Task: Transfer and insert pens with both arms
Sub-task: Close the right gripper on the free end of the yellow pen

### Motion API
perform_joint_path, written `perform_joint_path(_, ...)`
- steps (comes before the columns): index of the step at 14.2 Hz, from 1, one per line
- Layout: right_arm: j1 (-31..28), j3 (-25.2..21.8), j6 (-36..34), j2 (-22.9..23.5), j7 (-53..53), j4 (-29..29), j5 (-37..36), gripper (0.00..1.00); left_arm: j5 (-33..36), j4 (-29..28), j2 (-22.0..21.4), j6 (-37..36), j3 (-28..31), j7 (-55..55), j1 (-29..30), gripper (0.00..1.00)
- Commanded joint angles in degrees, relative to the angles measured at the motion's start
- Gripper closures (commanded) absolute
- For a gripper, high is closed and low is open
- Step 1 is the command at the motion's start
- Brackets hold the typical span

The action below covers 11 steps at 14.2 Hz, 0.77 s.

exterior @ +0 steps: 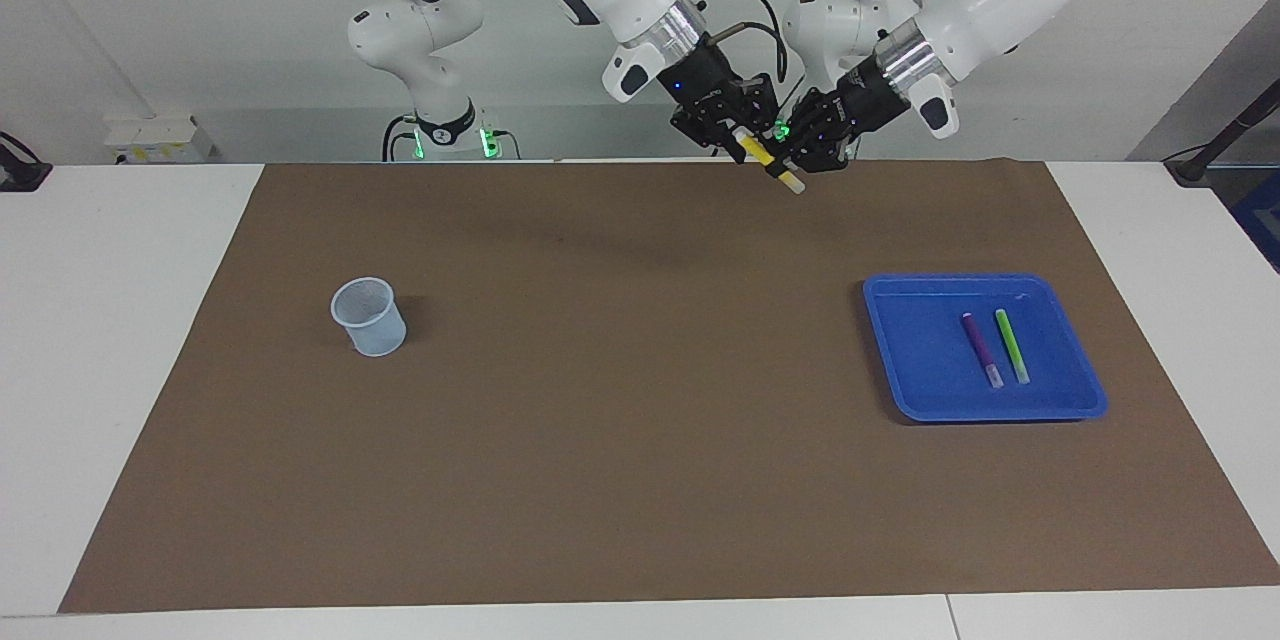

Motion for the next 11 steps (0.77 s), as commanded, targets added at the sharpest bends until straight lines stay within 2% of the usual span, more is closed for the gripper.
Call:
perform_joint_path(1,-0.64,0.21,-0.97,-0.59,0.12,-0.02,1.09,0.69,-0.97,-2.12,-1.93,0.84,0.59,-0.64,-0.92,1.00)
perform_joint_path(2,-0.64,0.21,-0.97,-0.59,0.12,-0.02,1.09,0.76,-0.97,-2.12,-1.93,0.76,0.59,-0.64,-0.92,1.00)
perform_joint_path(4,-0.64,0.21,-0.97,-0.59,0.12,-0.02,1.09,0.96,-0.97,-2.12,-2.10,0.67,0.59,-0.64,-0.92,1.00)
perform_joint_path(5,-0.64,0.21,-0.97,-0.59,0.12,-0.02,1.09,1.00,-0.97,-2.12,-2.28,0.67,0.59,-0.64,-0.92,1.00)
perform_joint_path(10,-0.82,0.21,-0.97,-0.59,0.12,-0.02,1.18,1.00,-0.88,-2.47,-2.46,1.10,0.59,-0.29,-0.92,1.00)
perform_joint_path(11,-0.82,0.21,-0.89,-0.59,0.12,-0.02,1.18,1.00,-0.88,-2.73,-2.46,1.45,0.59,-0.29,-0.92,0.84)
